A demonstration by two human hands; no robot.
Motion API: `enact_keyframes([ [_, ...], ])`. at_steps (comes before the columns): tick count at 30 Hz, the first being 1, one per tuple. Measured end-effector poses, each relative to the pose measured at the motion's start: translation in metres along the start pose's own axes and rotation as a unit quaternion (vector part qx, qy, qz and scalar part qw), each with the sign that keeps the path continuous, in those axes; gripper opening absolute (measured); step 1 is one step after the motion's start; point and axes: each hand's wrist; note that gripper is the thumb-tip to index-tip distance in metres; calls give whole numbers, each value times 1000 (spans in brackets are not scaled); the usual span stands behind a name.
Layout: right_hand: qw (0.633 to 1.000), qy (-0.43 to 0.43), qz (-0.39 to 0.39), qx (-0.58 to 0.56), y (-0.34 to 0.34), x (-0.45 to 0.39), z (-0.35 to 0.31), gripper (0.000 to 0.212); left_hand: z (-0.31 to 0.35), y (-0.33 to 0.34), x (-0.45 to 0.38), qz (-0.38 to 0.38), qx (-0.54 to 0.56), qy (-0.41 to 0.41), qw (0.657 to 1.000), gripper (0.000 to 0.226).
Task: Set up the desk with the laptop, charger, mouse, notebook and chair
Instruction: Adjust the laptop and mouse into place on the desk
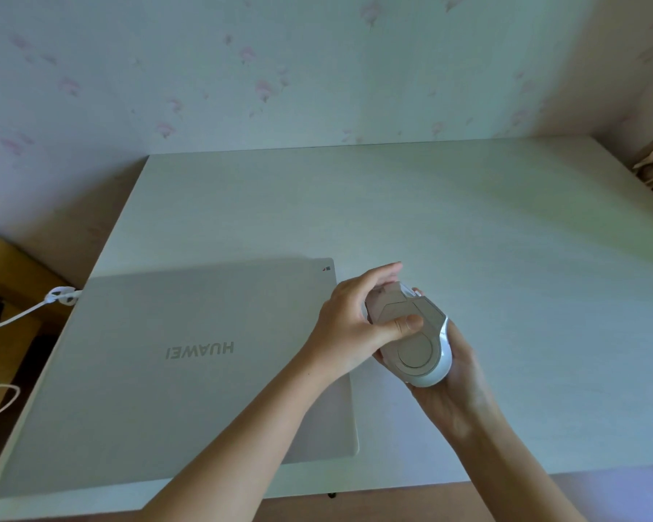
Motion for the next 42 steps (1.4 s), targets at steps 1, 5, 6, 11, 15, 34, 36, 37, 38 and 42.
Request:
enact_keyframes([
  [1,1000,1,1,2,-1,-1,1,49,-2,-1,-1,2,4,0,1000,68],
  [5,1000,3,2,8,-5,-4,5,44,-10,-1,-2,-11,17,-8,1000,65],
  [6,1000,5,4,4,-6,-5,6,44,-11,0,-2,-15,18,-7,1000,65],
  [11,999,-11,6,33,-10,-8,9,50,-20,3,-4,-25,-13,-2,1000,65],
  [15,977,-93,43,189,-8,-13,8,49,-28,-10,-2,43,-177,10,983,61],
  [34,426,-412,99,800,-19,-48,59,31,-67,-24,0,210,-471,57,855,49],
  [36,412,-417,104,804,-20,-51,60,29,-67,-24,0,209,-474,57,854,50],
  [37,405,-420,104,806,-21,-52,60,28,-67,-24,0,211,-475,58,853,49],
  [38,398,-421,103,808,-22,-52,60,28,-67,-24,0,214,-475,59,852,49],
  [42,378,-414,105,821,-24,-52,59,30,-65,-23,0,216,-472,56,853,48],
])
Point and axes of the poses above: each hand's wrist, its own x-axis away from the middle knuckle, its own y-axis out of the palm, z = x × y, and after that the axes turned 7 degrees about -y, right-handed
